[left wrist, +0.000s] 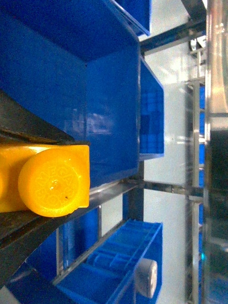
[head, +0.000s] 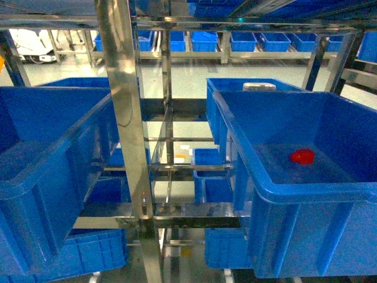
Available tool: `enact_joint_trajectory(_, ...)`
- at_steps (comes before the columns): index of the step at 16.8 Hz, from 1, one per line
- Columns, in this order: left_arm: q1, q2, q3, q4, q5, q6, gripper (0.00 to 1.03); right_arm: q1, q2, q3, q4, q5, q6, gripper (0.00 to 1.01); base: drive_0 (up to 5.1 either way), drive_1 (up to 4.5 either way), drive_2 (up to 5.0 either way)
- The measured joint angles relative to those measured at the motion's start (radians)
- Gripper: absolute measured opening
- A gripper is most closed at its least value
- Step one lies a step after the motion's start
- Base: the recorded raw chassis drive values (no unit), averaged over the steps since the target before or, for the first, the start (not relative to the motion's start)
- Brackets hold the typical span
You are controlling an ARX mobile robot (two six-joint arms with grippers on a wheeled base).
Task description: Sort and place red and yellow blocks in left bins
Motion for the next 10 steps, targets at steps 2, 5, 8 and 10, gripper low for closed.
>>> enact_joint_trajectory(2, 0.04, 0.088, 0.001, 0.059, 0.007, 0.001, 0.26, 0.0, 0.0, 0.0, 0.0, 0.0, 0.0, 0.98, 0.0, 0.0, 0.0)
enact_joint_trajectory(5, 0.101, 0.303, 0.053, 0.192, 0.034, 0.014, 0.26, 0.0, 0.0, 0.0, 0.0, 0.0, 0.0, 0.98, 0.0, 0.0, 0.0)
enact_joint_trajectory(8, 0.159, 0.476, 0.142, 0.242, 0.046, 0.014, 0.26, 0.0, 0.0, 0.0, 0.0, 0.0, 0.0, 0.98, 0.0, 0.0, 0.0)
enact_joint_trajectory(10, 0.187, 0.547, 0.193, 0.241, 0.047, 0.014, 0.26, 0.0, 0.0, 0.0, 0.0, 0.0, 0.0, 0.98, 0.0, 0.0, 0.0)
